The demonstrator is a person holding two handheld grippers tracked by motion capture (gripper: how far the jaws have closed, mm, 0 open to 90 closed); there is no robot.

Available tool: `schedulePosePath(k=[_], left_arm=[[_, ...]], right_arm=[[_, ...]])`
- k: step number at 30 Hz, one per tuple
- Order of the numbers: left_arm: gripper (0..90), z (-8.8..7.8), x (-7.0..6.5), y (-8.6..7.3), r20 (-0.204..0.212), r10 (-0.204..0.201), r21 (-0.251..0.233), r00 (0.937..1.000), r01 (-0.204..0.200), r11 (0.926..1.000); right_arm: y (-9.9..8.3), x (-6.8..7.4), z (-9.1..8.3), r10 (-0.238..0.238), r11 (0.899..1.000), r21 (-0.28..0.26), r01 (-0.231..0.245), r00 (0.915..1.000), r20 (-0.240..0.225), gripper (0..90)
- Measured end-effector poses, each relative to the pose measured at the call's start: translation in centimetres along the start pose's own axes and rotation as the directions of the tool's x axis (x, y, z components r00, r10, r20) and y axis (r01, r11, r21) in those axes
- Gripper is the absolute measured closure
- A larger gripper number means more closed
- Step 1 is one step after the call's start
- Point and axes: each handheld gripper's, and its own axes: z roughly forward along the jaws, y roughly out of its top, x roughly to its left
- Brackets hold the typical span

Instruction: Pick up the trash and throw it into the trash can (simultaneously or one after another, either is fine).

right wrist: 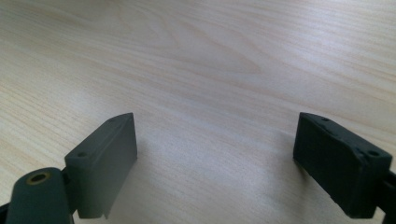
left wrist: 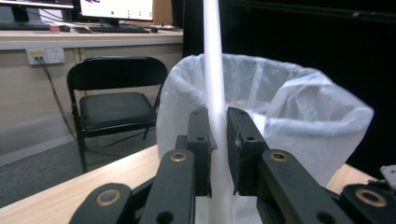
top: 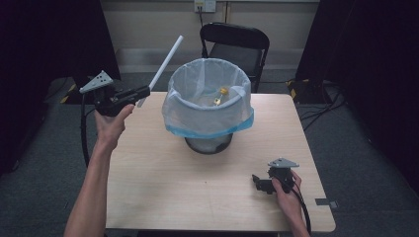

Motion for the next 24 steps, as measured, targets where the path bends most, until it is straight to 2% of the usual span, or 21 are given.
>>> schedulePosePath(k=[2, 9, 19, 24], left_arm=[[80.7, 0.2, -0.2, 0.3, 0.017, -0.005, -0.005, 0.9998, 0.005, 1.0000], [80.6, 1.2, -1.1, 1.6, 0.055, 0.030, -0.004, 0.9981, -0.030, 0.9996], [80.6, 2.3, -2.2, 2.9, 0.093, 0.038, -0.010, 0.9950, -0.037, 0.9993], [80.6, 3.1, -3.0, 3.5, 0.108, 0.061, -0.001, 0.9923, -0.061, 0.9981]], right_arm=[[0.0, 0.0, 0.0, 0.000, 1.000, 0.000, 0.000, 1.0000, 0.000, 12.7], [0.0, 0.0, 0.0, 0.000, 1.000, 0.000, 0.000, 1.0000, 0.000, 12.7], [0.0, 0.0, 0.0, 0.000, 1.000, 0.000, 0.000, 1.0000, 0.000, 12.7], [0.0, 0.0, 0.0, 0.000, 1.000, 0.000, 0.000, 1.0000, 0.000, 12.7]])
